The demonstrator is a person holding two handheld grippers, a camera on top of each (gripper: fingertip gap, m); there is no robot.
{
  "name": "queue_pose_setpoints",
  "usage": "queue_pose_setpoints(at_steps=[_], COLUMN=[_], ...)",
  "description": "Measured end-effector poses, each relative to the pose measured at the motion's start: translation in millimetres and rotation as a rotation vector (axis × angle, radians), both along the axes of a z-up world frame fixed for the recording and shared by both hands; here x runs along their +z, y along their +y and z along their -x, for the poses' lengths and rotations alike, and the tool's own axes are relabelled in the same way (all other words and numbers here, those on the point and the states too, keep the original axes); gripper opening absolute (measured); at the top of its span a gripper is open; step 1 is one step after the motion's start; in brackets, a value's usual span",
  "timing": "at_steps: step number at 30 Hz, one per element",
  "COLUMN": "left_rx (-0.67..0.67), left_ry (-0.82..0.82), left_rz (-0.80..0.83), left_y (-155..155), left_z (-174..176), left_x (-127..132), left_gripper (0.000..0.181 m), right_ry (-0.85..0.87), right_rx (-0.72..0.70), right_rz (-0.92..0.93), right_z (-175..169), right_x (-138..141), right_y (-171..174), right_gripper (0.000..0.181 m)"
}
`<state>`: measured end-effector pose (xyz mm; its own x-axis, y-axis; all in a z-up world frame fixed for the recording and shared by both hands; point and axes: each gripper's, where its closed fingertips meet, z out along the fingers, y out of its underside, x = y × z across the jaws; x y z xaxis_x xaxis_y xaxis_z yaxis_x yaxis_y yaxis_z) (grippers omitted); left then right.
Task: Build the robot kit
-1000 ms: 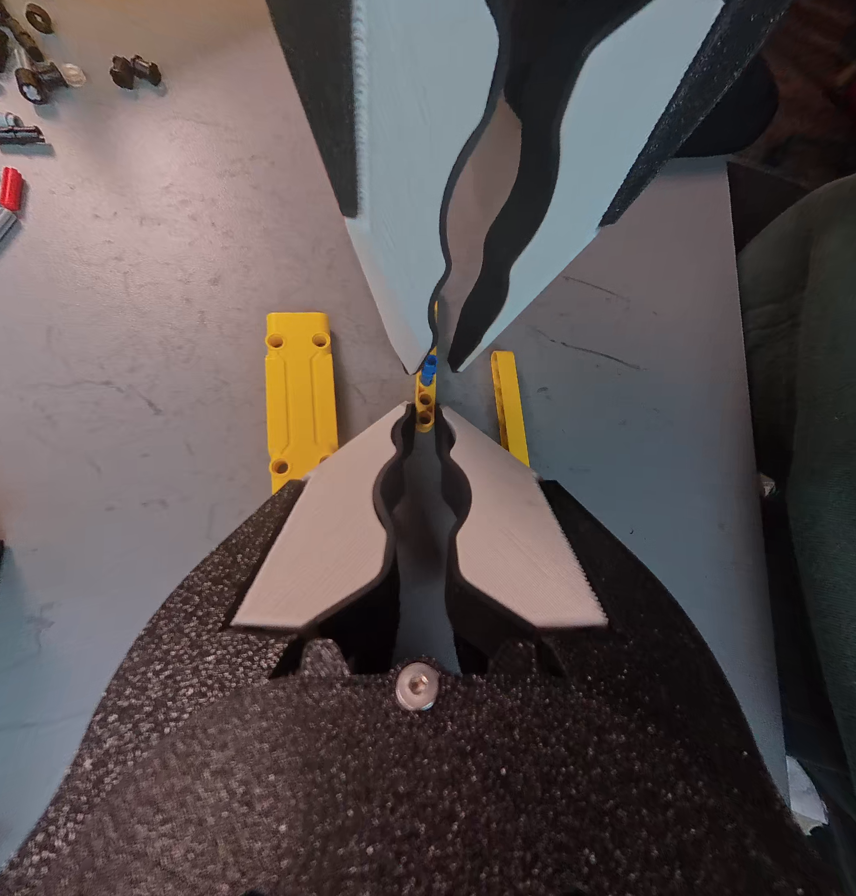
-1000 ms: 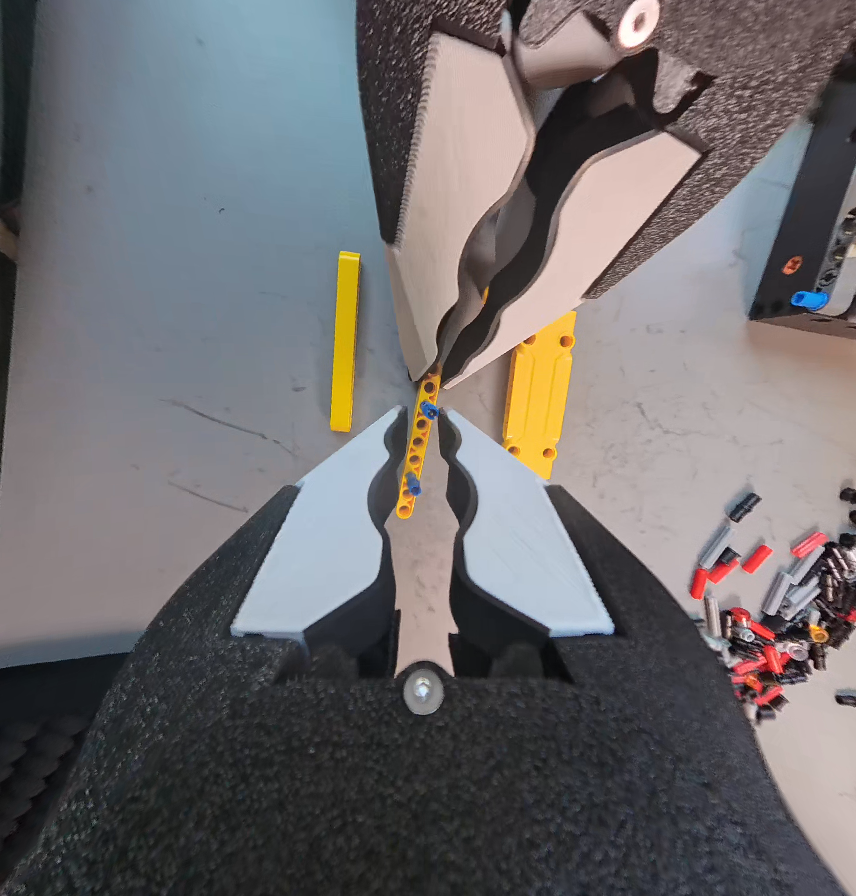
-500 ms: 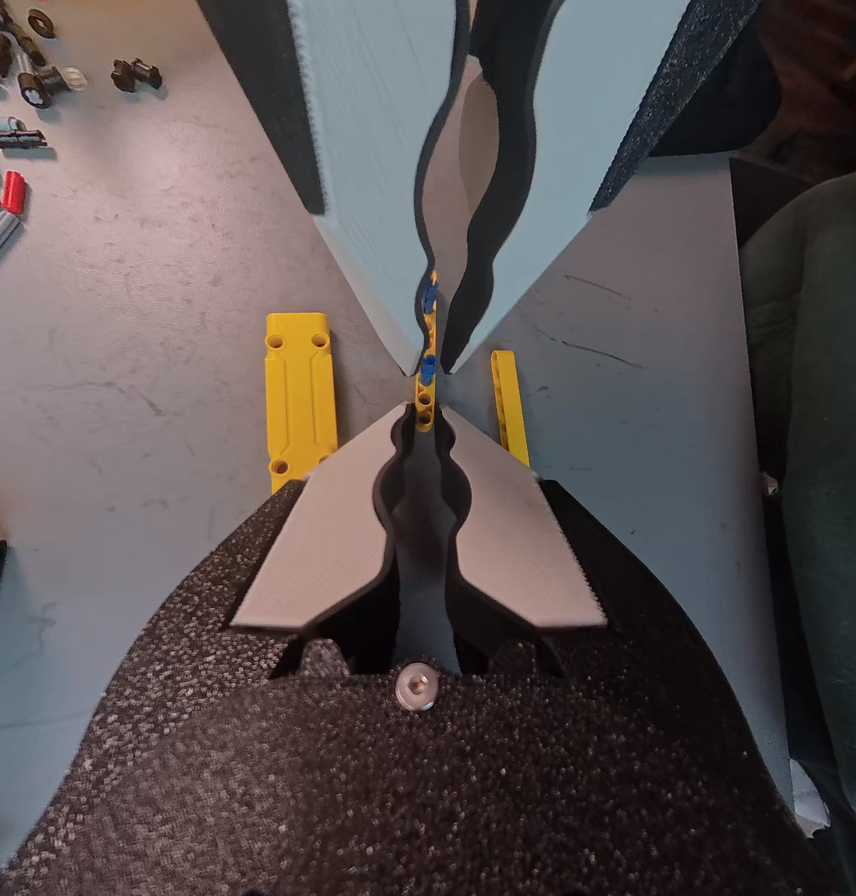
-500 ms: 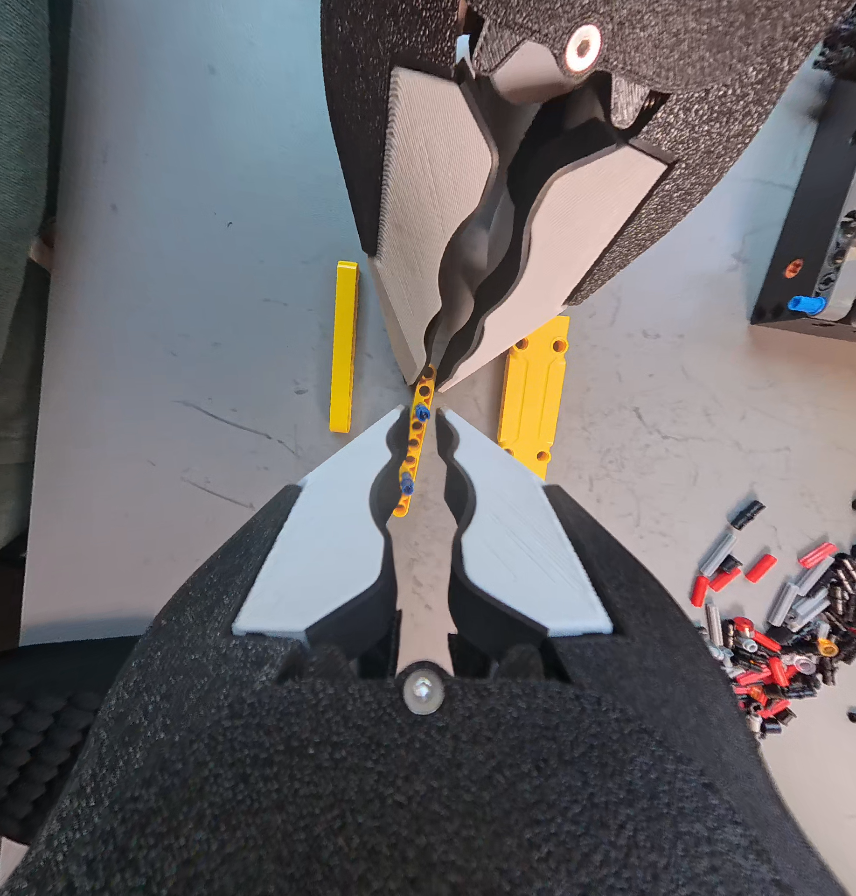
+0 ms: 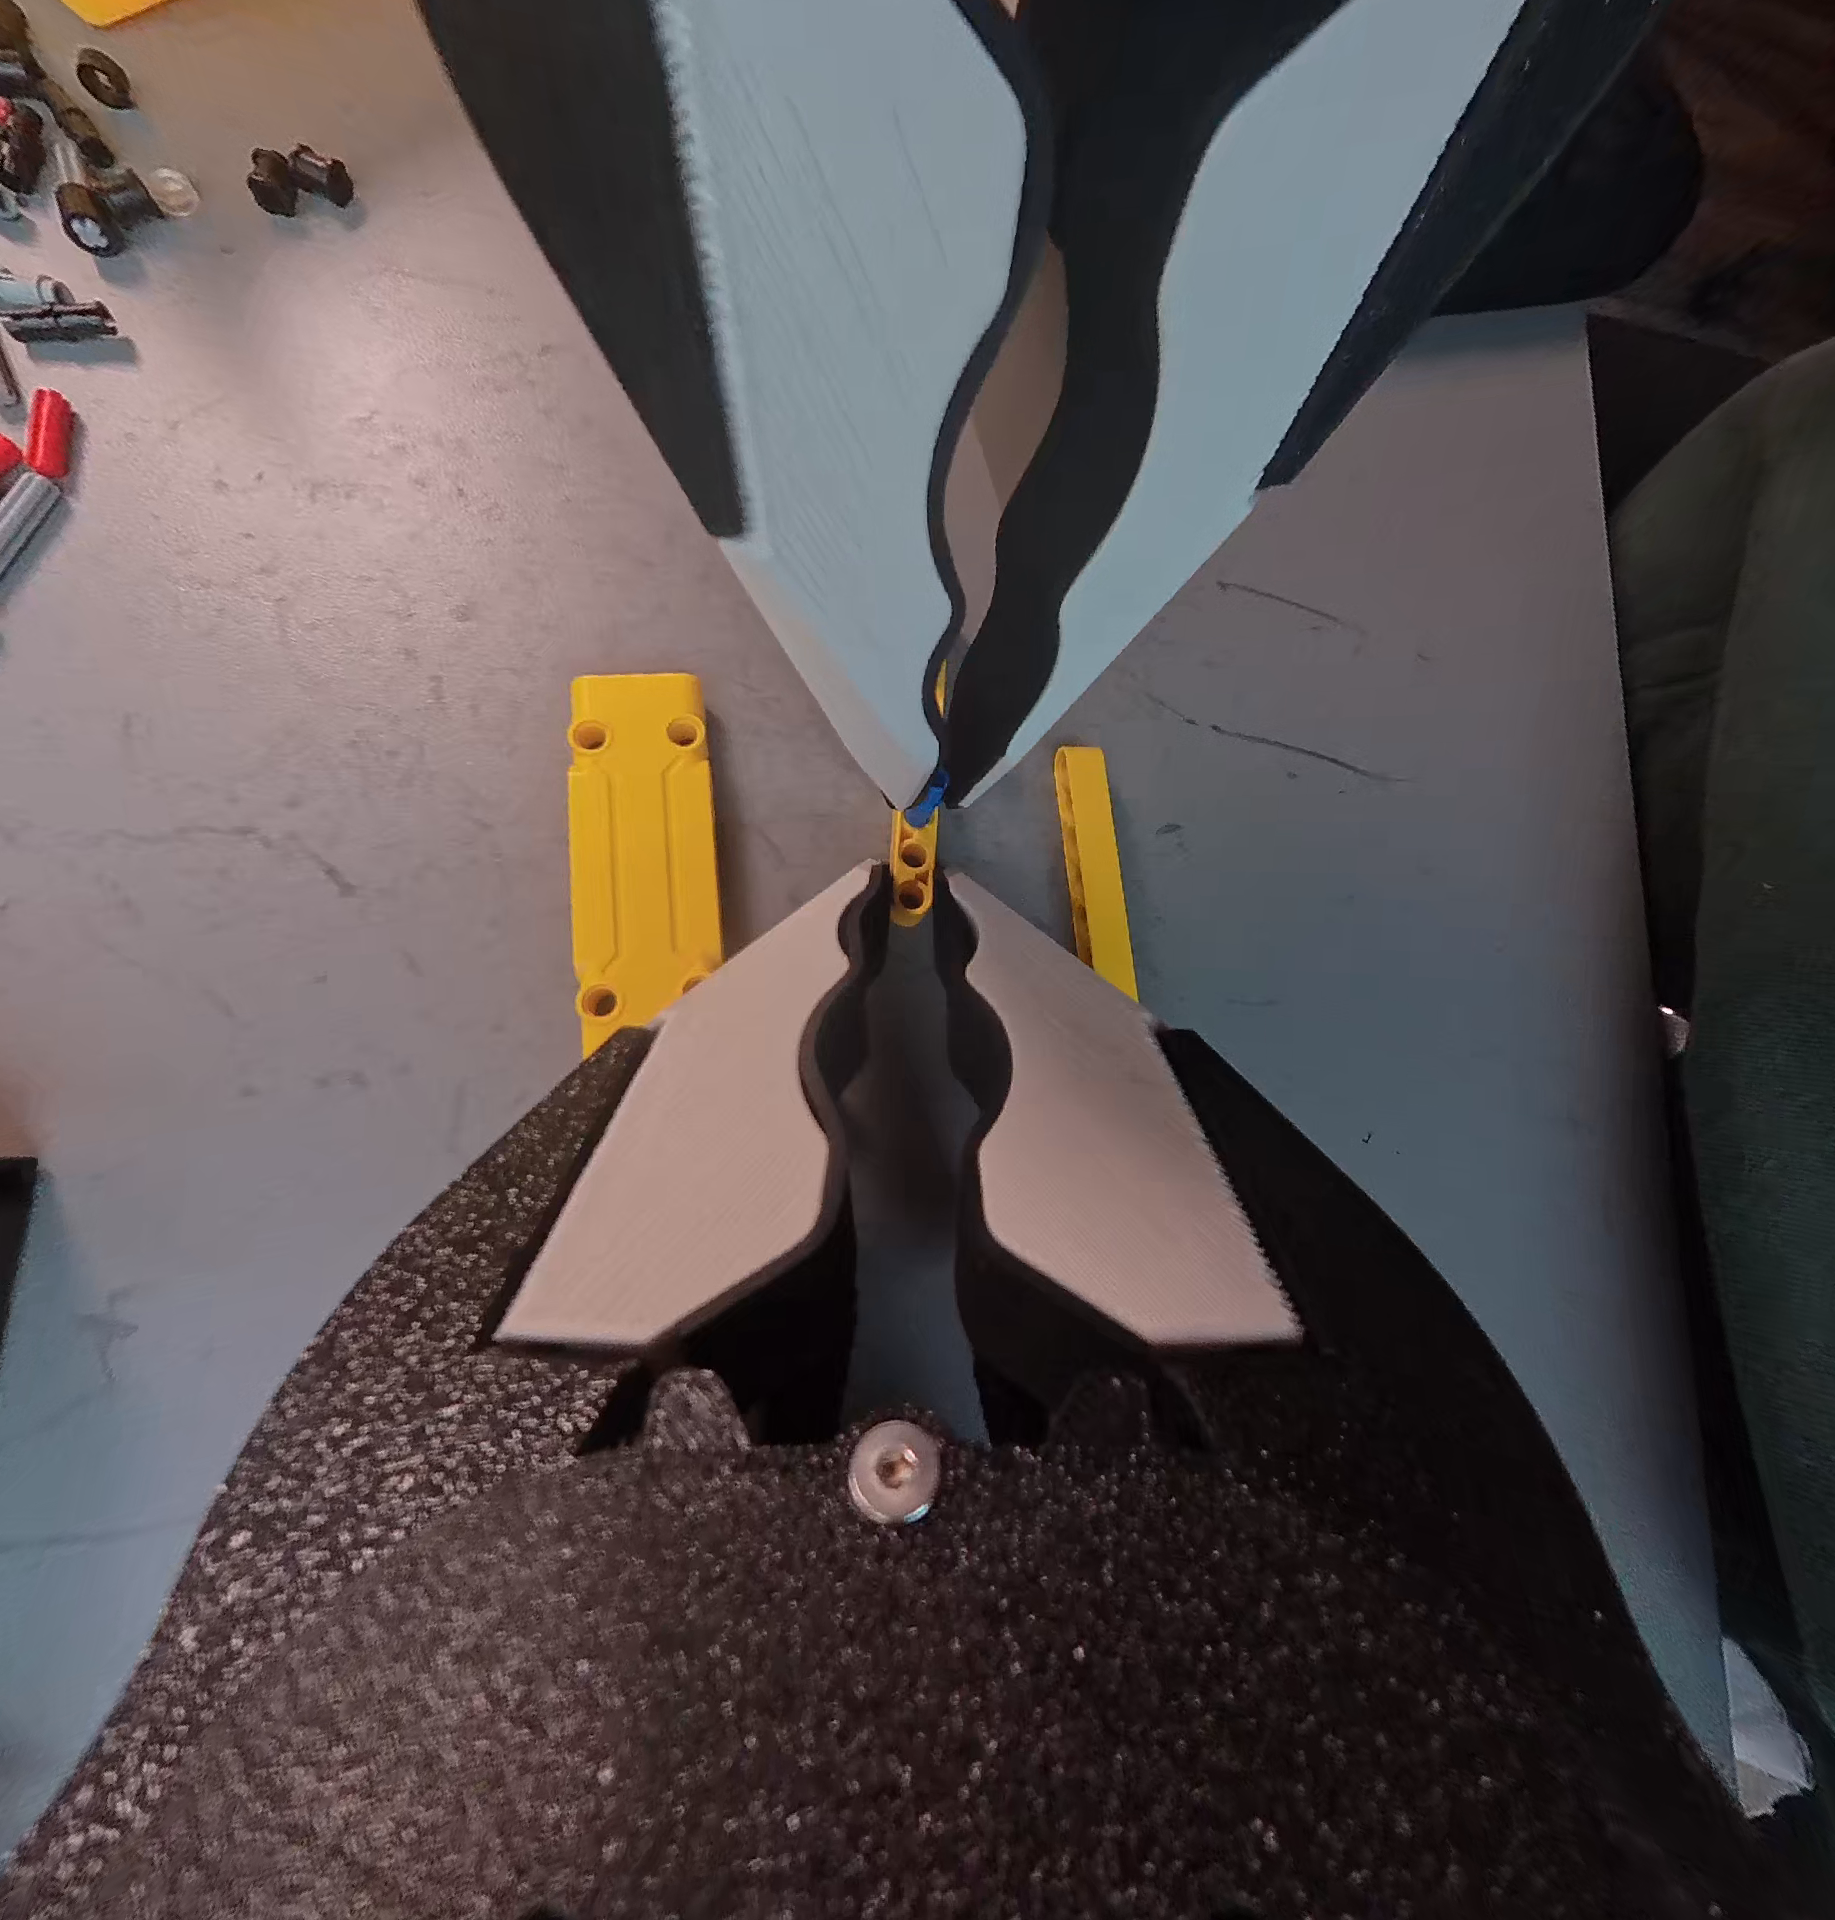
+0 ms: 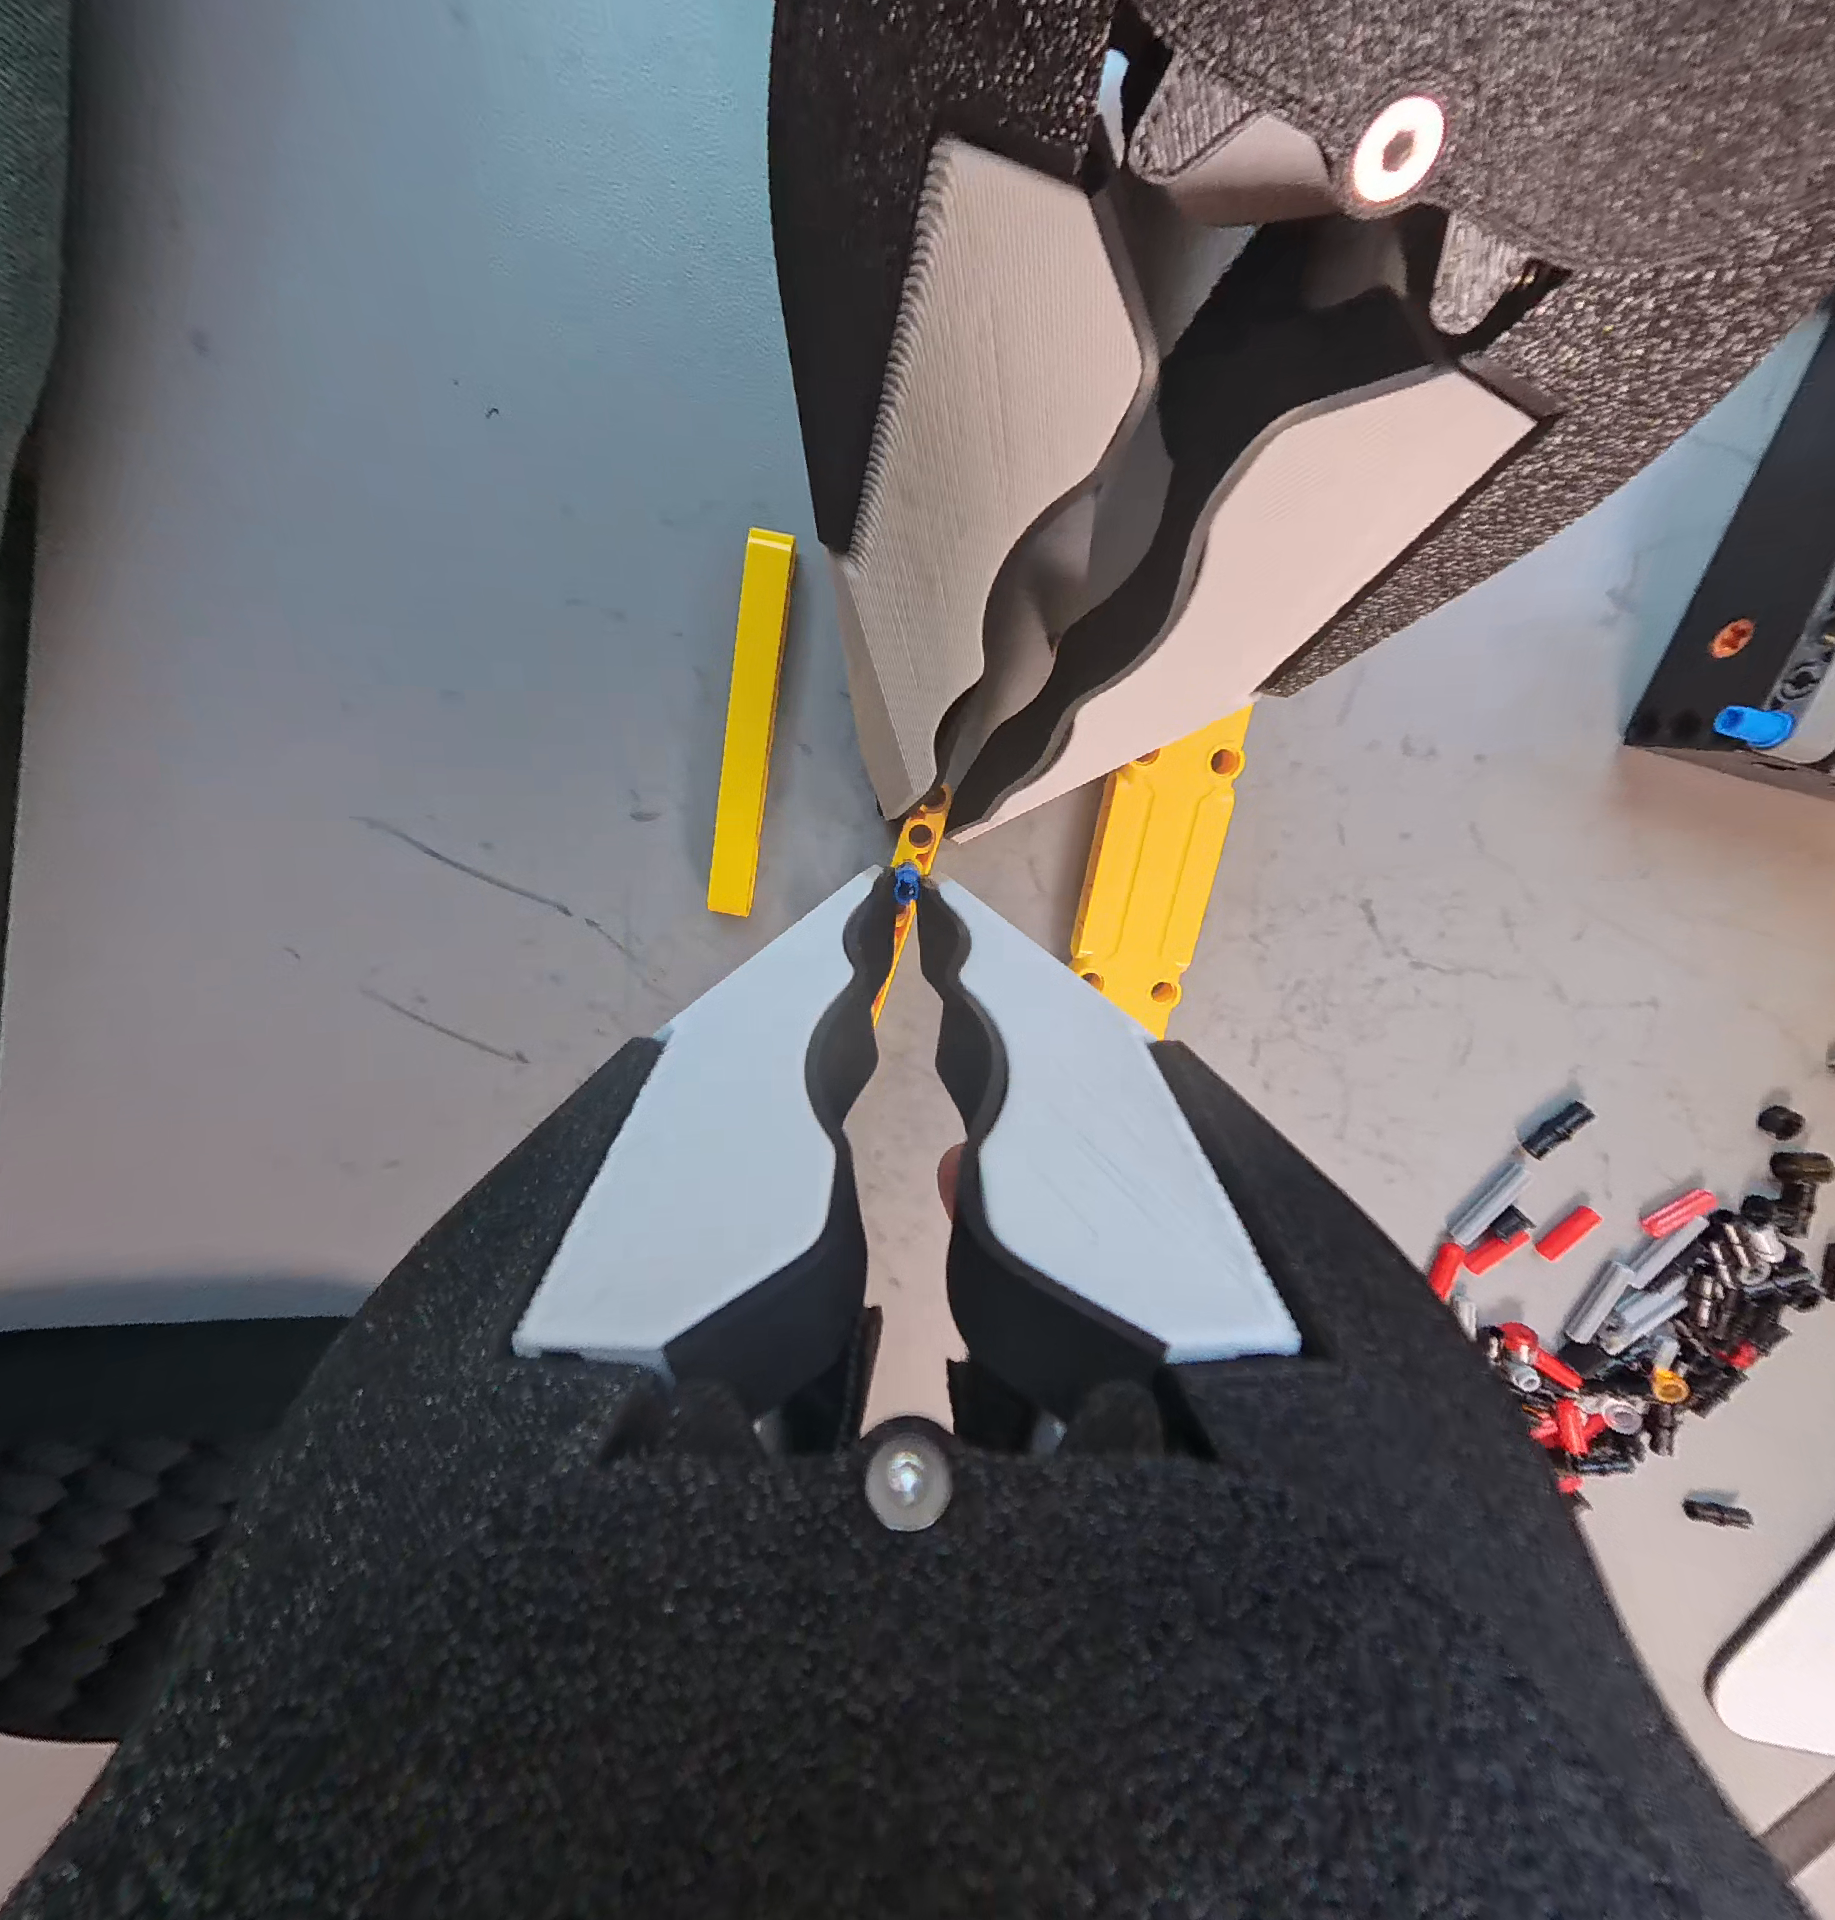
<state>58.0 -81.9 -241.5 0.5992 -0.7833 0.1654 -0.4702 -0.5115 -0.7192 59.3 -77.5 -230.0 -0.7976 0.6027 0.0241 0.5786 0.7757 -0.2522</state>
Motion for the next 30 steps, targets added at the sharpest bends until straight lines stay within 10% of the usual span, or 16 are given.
queue_pose_setpoints(at_steps=[12,23,30], left_rx=[0.000,0.033,0.023], left_ry=[0.006,-0.009,-0.076], left_rz=[-0.007,-0.276,-0.424], left_y=[-1,8,11], left_z=[1,20,18], left_x=[0,33,54], left_gripper=[0.006,0.006,0.006], right_ry=[0.133,0.548,0.726], right_rx=[-0.105,-0.502,-0.408], right_rz=[0.054,0.264,0.380], right_z=[0,-19,1], right_x=[9,31,53], right_y=[3,48,34], right_gripper=[0.014,0.031,0.018])
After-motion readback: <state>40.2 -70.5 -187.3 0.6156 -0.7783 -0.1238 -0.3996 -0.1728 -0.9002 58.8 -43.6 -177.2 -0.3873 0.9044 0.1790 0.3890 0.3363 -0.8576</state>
